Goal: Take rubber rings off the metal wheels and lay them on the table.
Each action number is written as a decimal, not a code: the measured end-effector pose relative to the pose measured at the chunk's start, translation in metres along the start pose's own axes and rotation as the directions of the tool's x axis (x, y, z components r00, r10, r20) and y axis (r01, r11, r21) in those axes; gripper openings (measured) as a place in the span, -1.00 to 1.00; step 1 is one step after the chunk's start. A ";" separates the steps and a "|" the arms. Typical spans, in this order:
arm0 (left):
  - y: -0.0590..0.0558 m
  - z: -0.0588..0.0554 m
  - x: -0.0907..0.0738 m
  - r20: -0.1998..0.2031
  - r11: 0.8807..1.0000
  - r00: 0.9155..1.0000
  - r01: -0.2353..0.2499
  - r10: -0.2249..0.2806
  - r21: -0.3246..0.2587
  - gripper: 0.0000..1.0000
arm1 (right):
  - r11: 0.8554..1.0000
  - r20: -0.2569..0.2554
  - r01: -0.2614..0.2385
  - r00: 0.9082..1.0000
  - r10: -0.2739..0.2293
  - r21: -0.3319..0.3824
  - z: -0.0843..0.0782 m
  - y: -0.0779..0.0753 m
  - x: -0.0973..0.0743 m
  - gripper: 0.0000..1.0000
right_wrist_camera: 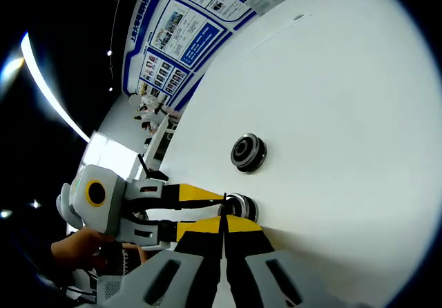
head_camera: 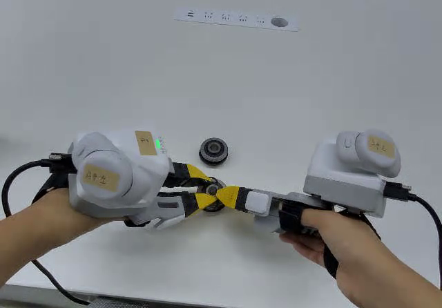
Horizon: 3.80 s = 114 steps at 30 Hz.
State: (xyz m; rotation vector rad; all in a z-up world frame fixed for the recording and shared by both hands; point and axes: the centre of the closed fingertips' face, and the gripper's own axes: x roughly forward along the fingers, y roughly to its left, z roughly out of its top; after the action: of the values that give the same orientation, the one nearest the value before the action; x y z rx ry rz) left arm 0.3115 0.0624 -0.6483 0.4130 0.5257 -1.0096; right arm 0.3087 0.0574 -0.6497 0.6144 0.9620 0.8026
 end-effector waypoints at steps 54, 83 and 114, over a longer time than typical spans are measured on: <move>0.007 0.012 0.002 0.016 1.000 1.000 -0.007 0.007 -0.003 -0.62 | 0.959 0.181 0.256 0.944 -0.276 0.123 0.034 -0.078 -0.062 -0.85; 0.001 0.007 0.004 0.001 1.000 1.000 0.011 -0.011 -0.003 -0.65 | 0.986 0.283 0.157 0.945 -0.166 0.057 0.056 -0.053 -0.061 -0.72; -0.001 -0.002 0.006 -0.021 0.999 0.999 0.035 -0.035 -0.005 -0.73 | 0.999 0.221 0.001 0.975 -0.012 0.052 0.039 -0.016 -0.039 -0.66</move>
State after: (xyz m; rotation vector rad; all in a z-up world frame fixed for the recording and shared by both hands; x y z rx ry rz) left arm 0.3129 0.0593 -0.6531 0.4116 0.5557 -1.0389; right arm 0.3360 0.0123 -0.6262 0.7290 0.7816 0.6891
